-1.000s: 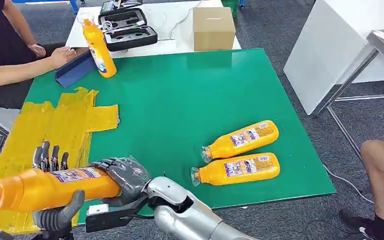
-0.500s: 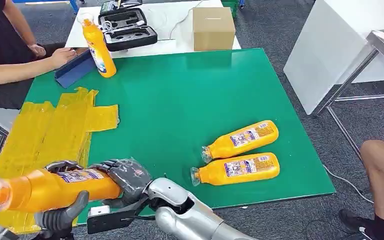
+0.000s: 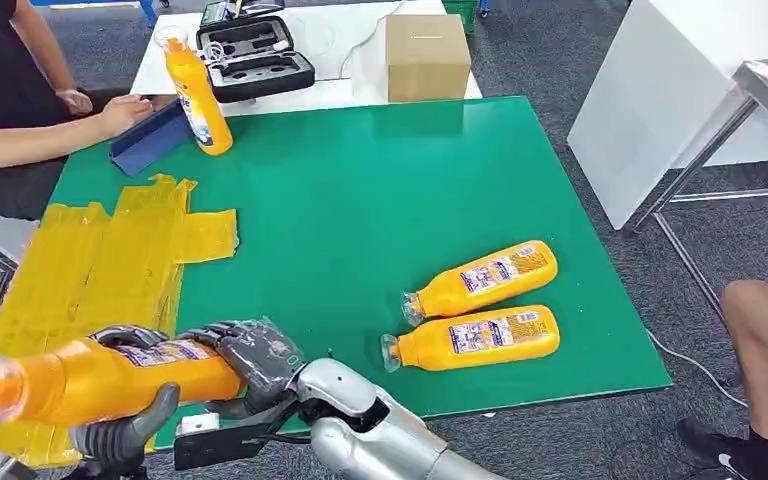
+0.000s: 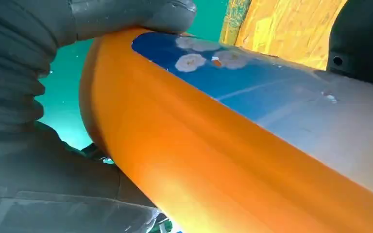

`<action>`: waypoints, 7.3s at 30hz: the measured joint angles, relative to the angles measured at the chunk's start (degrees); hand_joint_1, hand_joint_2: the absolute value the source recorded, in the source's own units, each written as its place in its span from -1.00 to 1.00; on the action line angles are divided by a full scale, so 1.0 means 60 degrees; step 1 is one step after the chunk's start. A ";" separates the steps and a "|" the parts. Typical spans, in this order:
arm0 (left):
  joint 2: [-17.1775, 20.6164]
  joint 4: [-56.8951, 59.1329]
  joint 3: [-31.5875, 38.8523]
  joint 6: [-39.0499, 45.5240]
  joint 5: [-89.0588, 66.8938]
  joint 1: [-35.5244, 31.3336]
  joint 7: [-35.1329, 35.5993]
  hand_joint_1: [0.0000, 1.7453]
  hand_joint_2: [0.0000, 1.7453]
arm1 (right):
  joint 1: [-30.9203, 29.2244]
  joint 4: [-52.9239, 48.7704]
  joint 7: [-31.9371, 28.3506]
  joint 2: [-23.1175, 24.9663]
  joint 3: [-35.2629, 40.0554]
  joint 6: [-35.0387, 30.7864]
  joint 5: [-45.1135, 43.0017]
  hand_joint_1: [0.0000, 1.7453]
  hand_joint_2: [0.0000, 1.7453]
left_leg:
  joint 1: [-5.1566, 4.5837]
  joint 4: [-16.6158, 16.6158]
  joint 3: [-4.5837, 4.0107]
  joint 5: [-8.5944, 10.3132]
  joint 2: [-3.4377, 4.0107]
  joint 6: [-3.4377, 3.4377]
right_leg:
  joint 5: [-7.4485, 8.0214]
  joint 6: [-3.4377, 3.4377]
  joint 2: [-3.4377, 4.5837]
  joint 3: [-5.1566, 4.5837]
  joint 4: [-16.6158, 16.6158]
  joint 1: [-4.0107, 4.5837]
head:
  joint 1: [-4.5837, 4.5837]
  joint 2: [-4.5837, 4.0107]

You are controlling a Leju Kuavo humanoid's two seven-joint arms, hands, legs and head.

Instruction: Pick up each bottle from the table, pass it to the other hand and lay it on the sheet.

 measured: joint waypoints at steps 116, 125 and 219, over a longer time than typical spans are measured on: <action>0.6328 0.7843 -0.5541 0.8582 -1.5012 -0.3556 1.0932 -1.00 -1.00 | 0.2969 -0.6852 -0.0164 -0.3610 -0.3654 -0.0073 -0.0568 -1.00 -1.00 | -0.0011 -0.0016 0.0080 0.0013 -0.0033 0.0016 | -0.0001 0.0005 -0.0052 0.0104 0.0001 -0.0004 | -0.0004 0.0000; 0.6302 0.6979 -0.4833 0.8579 -1.5012 -0.3099 0.9098 -1.00 -1.00 | 0.2969 -0.6849 -0.0149 -0.3632 -0.3614 -0.0120 -0.0648 -1.00 -1.00 | -0.0014 -0.0013 0.0068 0.0014 -0.0035 0.0017 | 0.0000 0.0005 -0.0052 0.0091 0.0000 -0.0006 | -0.0004 0.0000; 0.0353 -0.3048 0.1435 0.0324 -0.1953 0.1289 -0.0878 -1.00 1.00 | 0.7535 -1.0189 0.0004 -0.5621 -0.5683 -0.0925 0.0830 -1.00 1.00 | -0.0041 -0.0006 0.0023 -0.0071 -0.0018 0.0076 | -0.0044 0.0068 -0.0017 0.0061 -0.0034 -0.0033 | -0.0004 0.0000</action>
